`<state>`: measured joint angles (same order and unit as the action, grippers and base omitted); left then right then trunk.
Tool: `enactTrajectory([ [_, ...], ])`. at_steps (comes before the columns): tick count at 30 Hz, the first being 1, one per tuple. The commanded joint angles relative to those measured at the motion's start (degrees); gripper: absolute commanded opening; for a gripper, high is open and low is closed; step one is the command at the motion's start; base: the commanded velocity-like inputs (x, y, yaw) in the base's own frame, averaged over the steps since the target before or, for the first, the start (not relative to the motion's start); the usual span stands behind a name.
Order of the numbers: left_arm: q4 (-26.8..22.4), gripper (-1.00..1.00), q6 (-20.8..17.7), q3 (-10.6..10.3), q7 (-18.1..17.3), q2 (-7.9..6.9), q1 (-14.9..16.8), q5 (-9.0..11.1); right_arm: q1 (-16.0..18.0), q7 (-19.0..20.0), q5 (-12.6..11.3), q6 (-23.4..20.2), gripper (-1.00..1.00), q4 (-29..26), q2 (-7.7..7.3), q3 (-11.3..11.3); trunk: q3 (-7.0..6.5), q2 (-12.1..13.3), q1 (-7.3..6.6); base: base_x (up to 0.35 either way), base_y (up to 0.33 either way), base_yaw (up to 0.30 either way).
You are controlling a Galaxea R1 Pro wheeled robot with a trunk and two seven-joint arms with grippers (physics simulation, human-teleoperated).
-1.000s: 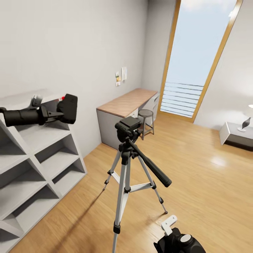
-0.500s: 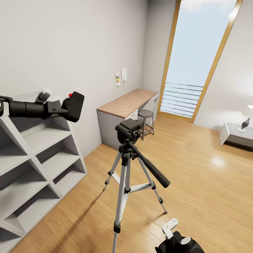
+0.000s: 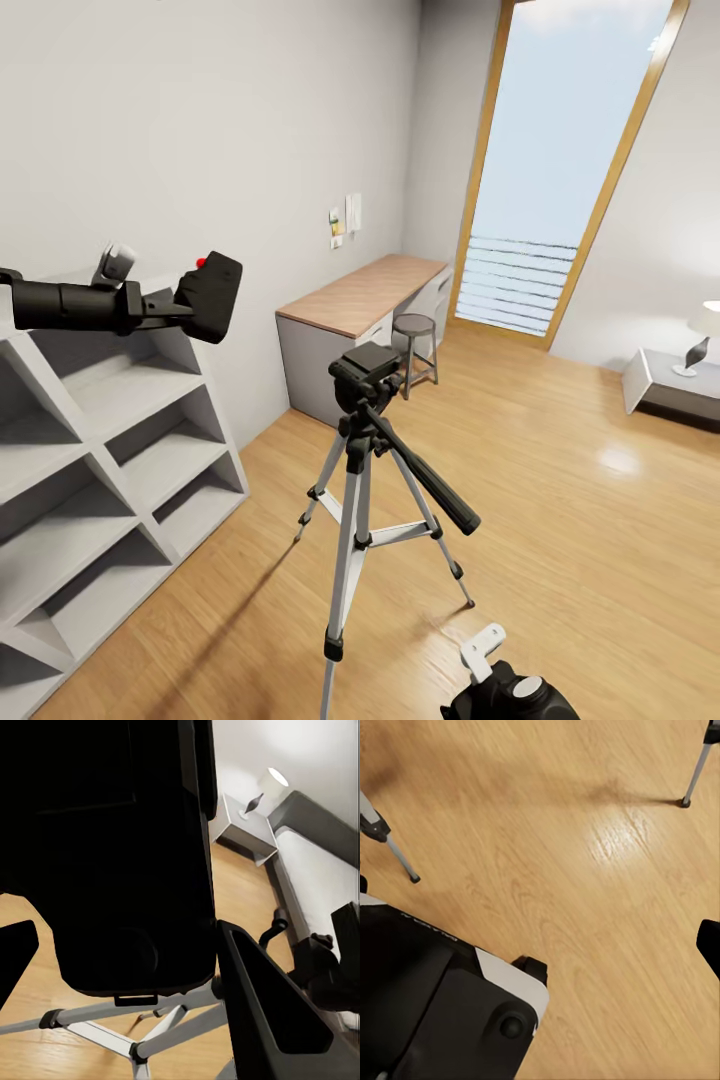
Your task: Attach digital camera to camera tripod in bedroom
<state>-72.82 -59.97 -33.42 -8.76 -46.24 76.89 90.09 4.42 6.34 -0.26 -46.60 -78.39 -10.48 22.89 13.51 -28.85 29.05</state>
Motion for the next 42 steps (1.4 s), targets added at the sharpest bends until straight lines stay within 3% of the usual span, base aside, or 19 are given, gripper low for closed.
enactTrajectory([
  [1,-0.02,-1.00,-0.03,-0.18,-0.77,-0.06,0.14,-0.43,0.06,0.07,0.00,-0.27,1.00,0.10,-0.01,0.09,-0.08,0.31,-0.20,0.000,0.000,0.000],
  [15,-0.53,-1.00,-0.03,-0.26,-0.74,0.32,0.24,0.05,0.10,-0.02,0.04,-0.18,1.00,1.19,0.11,0.03,-2.59,5.93,-3.27,0.000,0.000,0.000],
  [22,-0.50,-1.00,-0.03,-0.34,-0.74,1.23,0.94,0.15,3.07,1.87,-0.40,0.66,1.00,1.38,0.02,-0.70,-2.59,5.93,-3.27,0.000,0.000,0.000],
  [27,-0.31,-1.00,-0.03,-2.09,-0.75,2.26,2.19,0.17,6.33,7.09,-0.44,3.58,1.00,3.71,-0.32,-0.89,-2.59,5.93,-3.27,0.000,0.000,0.000],
  [28,-0.09,-1.00,-0.03,-3.72,-0.79,2.64,3.13,0.23,7.47,9.40,-0.42,5.17,1.00,4.77,-0.49,-1.02,-2.59,5.93,-3.27,0.000,0.000,0.000],
  [35,0.19,-1.00,-0.03,-5.45,-0.72,3.24,4.93,3.57,9.00,11.53,-0.40,7.22,1.00,5.73,-0.68,-1.38,-2.59,5.93,-3.27,0.000,0.000,0.000],
  [36,0.43,-1.00,-0.03,-5.69,-0.73,3.40,6.15,4.31,10.43,11.84,-0.42,8.30,1.00,6.10,-0.72,-2.12,-2.59,5.93,-3.27,0.000,0.000,0.000],
  [39,1.43,-1.00,-0.03,-6.62,-0.73,3.92,7.24,4.68,11.87,12.85,-0.47,9.58,1.00,7.34,-0.74,-2.95,-2.59,5.93,-3.27,0.000,0.000,0.000],
  [40,2.57,-1.00,-0.03,-8.69,-0.73,4.58,9.05,5.07,14.17,16.18,-0.48,11.62,1.00,8.70,-0.76,-3.87,-2.59,5.93,-3.27,0.000,0.000,0.000],
  [42,3.04,-1.00,-0.03,-10.34,-0.72,4.88,10.25,5.56,15.66,18.94,-0.46,13.44,1.00,9.79,-0.81,-4.31,-2.59,5.93,-3.27,0.000,0.000,0.000],
])
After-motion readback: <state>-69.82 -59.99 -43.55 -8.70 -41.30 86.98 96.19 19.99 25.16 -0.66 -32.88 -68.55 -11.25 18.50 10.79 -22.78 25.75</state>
